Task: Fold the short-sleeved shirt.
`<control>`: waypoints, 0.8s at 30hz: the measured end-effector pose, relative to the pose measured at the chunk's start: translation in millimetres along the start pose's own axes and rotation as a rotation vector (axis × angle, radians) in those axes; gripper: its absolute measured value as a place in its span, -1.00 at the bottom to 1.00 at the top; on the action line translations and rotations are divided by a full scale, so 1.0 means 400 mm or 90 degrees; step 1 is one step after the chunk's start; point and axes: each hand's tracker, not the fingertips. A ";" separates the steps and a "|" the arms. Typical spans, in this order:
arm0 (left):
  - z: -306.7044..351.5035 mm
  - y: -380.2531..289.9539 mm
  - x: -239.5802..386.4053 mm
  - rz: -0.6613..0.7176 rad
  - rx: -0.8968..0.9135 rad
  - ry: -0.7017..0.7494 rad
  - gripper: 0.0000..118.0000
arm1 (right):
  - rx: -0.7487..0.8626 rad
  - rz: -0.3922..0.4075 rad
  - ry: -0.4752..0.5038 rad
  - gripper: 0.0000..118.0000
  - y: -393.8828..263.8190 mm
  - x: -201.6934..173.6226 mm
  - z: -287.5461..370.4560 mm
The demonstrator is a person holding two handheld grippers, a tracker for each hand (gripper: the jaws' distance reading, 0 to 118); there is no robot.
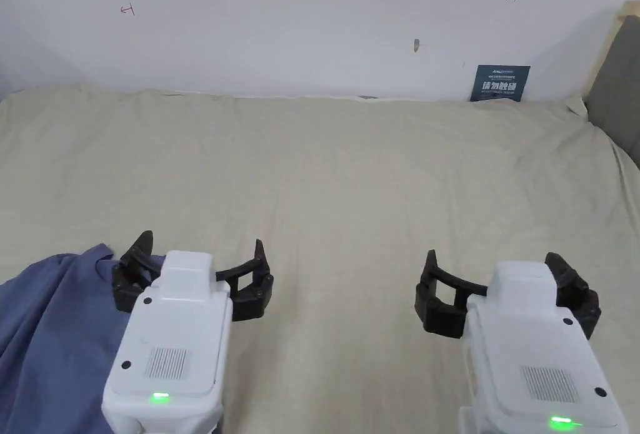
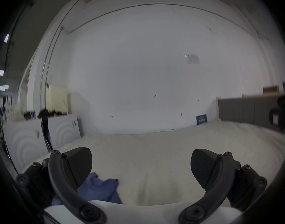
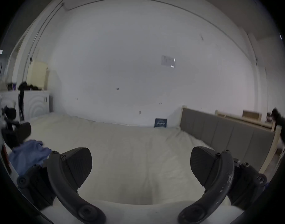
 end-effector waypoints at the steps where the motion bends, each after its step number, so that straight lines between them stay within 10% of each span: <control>1: 0.003 0.000 0.003 0.008 -0.001 0.003 1.00 | -0.001 0.004 -0.006 1.00 -0.001 0.001 -0.002; 24: 0.003 0.001 -0.024 0.039 0.007 -0.001 1.00 | 0.005 0.013 -0.007 1.00 0.011 0.001 0.007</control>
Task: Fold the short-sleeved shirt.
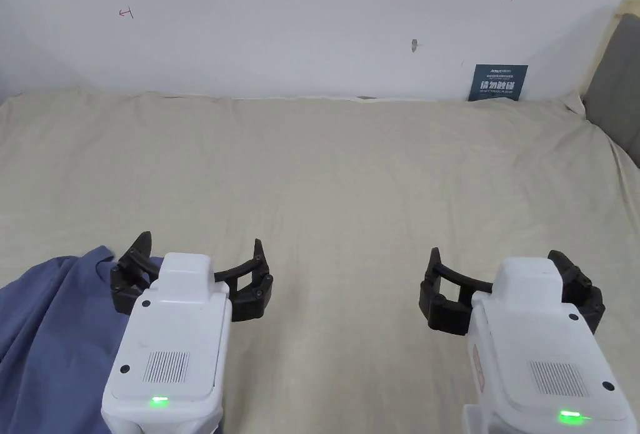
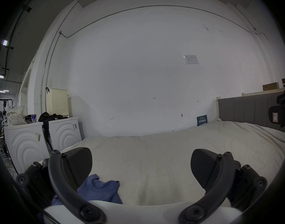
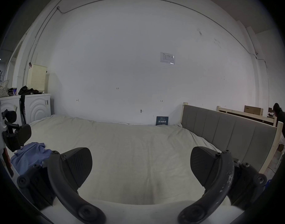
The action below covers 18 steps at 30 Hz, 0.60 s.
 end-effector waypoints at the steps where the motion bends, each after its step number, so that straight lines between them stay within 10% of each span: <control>1: -0.001 0.000 -0.001 0.001 0.000 0.000 1.00 | 0.000 0.001 0.000 1.00 0.001 0.000 0.000; 18: -0.002 0.006 -0.001 0.002 0.002 0.006 1.00 | 0.004 0.005 0.000 1.00 0.010 0.000 0.002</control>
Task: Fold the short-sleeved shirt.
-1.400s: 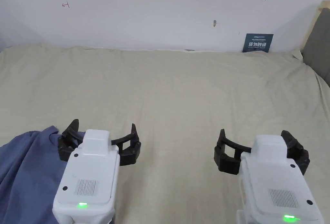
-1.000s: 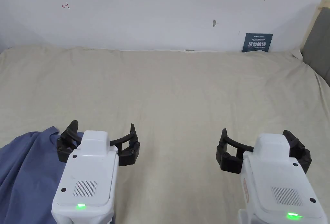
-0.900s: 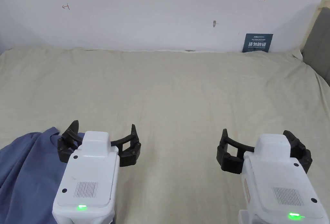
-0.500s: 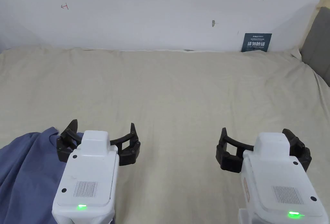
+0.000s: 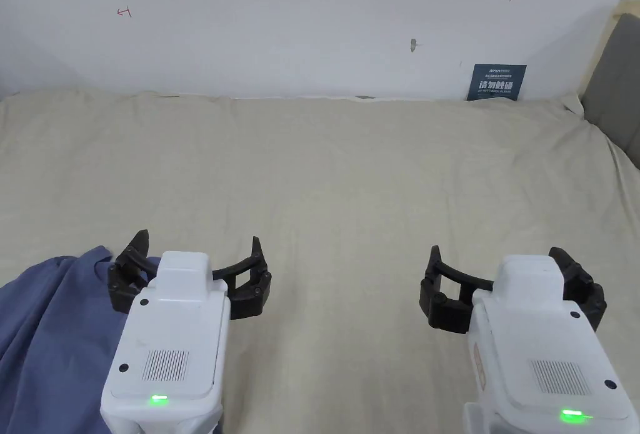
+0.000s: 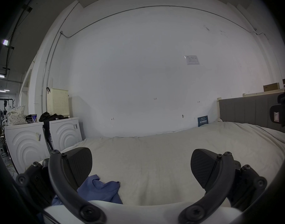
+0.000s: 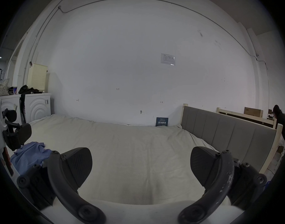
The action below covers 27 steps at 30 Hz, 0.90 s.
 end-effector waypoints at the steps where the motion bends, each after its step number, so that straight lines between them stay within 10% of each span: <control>1: 0.000 0.001 0.000 0.000 0.000 0.001 1.00 | 0.000 -0.001 0.000 1.00 0.001 0.000 0.000; 5: 0.000 0.003 -0.003 0.009 -0.003 -0.002 1.00 | -0.001 0.000 0.001 1.00 0.002 -0.001 0.001; 7: 0.005 0.005 -0.007 0.024 -0.002 -0.009 0.88 | -0.003 0.000 0.007 0.70 0.004 0.001 0.003; 12: 0.004 0.013 -0.002 0.042 -0.019 -0.018 -0.99 | -0.011 0.000 0.002 -0.90 0.008 0.000 0.004; 27: 0.032 -0.004 -0.160 0.050 -0.041 0.047 -1.00 | -0.007 -0.004 0.085 -0.98 0.038 -0.117 -0.043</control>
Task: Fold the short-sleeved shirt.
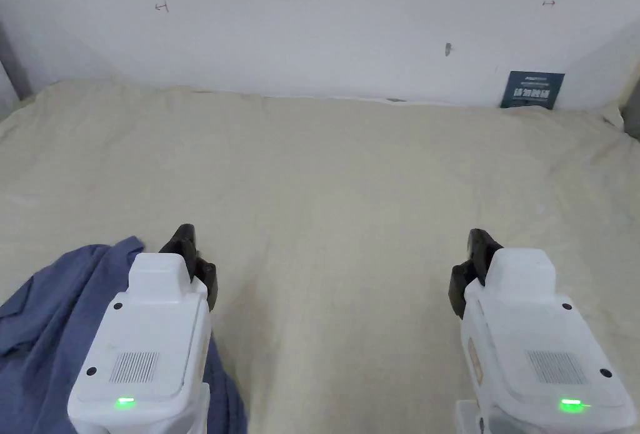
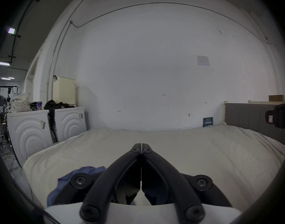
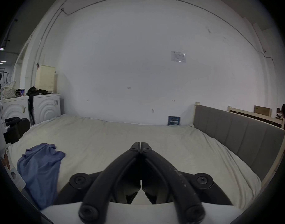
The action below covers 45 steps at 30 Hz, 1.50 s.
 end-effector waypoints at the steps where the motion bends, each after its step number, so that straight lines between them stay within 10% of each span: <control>1: 0.004 -0.003 -0.026 -0.003 -0.002 0.015 -1.00 | 0.003 -0.001 0.017 -0.98 0.005 -0.024 -0.008; 17: 0.198 -0.054 -0.452 -0.017 -0.047 0.274 -1.00 | 0.012 0.020 0.260 -0.98 0.021 -0.432 -0.055; 32: 0.040 -0.111 -0.514 0.134 -0.216 0.135 -0.96 | -0.011 0.046 0.235 -0.98 0.005 -0.400 -0.076; 34: -0.014 -0.123 -0.513 0.139 -0.262 0.113 -0.61 | -0.015 0.048 0.218 -0.98 0.003 -0.382 -0.085; 38: -0.135 -0.169 -0.509 0.192 -0.359 0.079 0.98 | -0.030 0.050 0.185 -0.98 -0.006 -0.345 -0.107; 45: -0.324 -0.302 -0.486 0.180 -0.549 0.088 0.83 | -0.067 0.050 0.129 -0.98 -0.040 -0.270 -0.135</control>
